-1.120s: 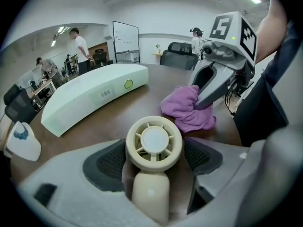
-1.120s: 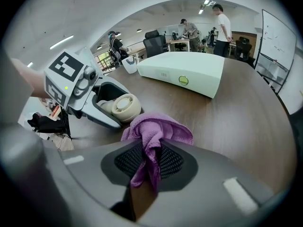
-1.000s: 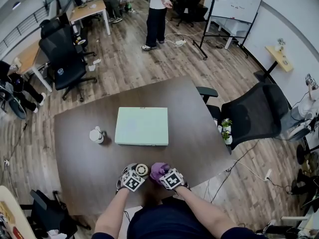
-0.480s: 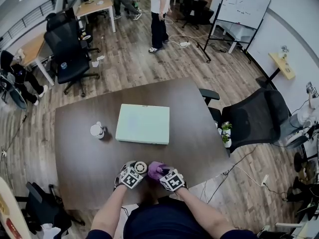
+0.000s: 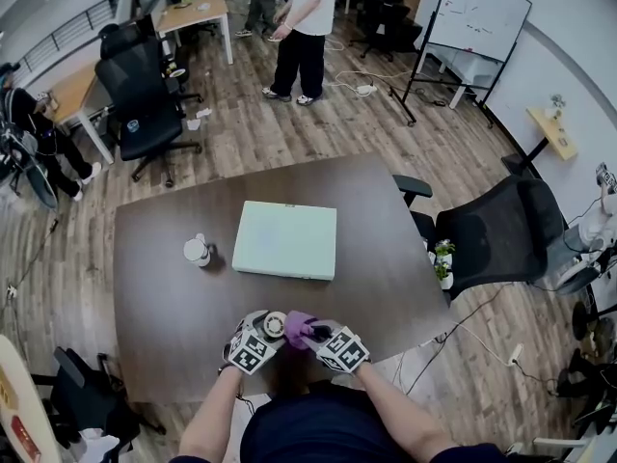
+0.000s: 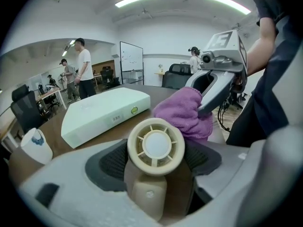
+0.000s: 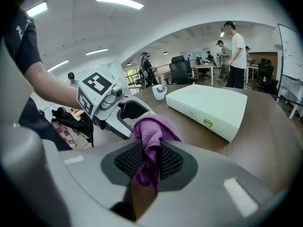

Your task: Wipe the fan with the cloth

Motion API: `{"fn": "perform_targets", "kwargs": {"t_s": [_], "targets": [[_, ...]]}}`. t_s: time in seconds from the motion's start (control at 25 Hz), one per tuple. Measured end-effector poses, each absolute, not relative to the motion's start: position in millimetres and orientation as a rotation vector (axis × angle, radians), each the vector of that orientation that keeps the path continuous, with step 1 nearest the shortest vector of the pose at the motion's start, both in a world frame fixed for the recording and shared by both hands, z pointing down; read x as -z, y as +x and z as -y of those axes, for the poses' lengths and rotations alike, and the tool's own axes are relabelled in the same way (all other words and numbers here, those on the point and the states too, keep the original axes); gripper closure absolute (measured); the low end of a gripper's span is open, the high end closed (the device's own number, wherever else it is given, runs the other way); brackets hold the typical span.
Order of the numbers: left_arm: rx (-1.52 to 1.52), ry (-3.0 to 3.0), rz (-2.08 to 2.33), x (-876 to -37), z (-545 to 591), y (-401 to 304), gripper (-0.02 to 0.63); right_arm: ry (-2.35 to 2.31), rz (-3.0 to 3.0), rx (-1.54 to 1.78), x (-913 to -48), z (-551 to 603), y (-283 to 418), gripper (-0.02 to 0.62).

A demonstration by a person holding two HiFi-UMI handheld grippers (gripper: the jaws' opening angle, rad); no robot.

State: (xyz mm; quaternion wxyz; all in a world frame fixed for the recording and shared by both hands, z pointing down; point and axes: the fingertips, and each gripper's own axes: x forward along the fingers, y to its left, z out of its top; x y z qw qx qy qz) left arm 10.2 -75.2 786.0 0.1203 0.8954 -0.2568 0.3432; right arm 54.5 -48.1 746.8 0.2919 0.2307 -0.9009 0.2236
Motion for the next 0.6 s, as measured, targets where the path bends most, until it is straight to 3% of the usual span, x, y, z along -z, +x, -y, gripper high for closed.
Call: {"fn": "perform_targets", "kwargs": {"t_s": [0.6], "targets": [[-0.76, 2.761, 0.683, -701, 53, 6, 0.236, 0.585, 2.58, -0.331, -646, 67, 33, 0.509]]}}
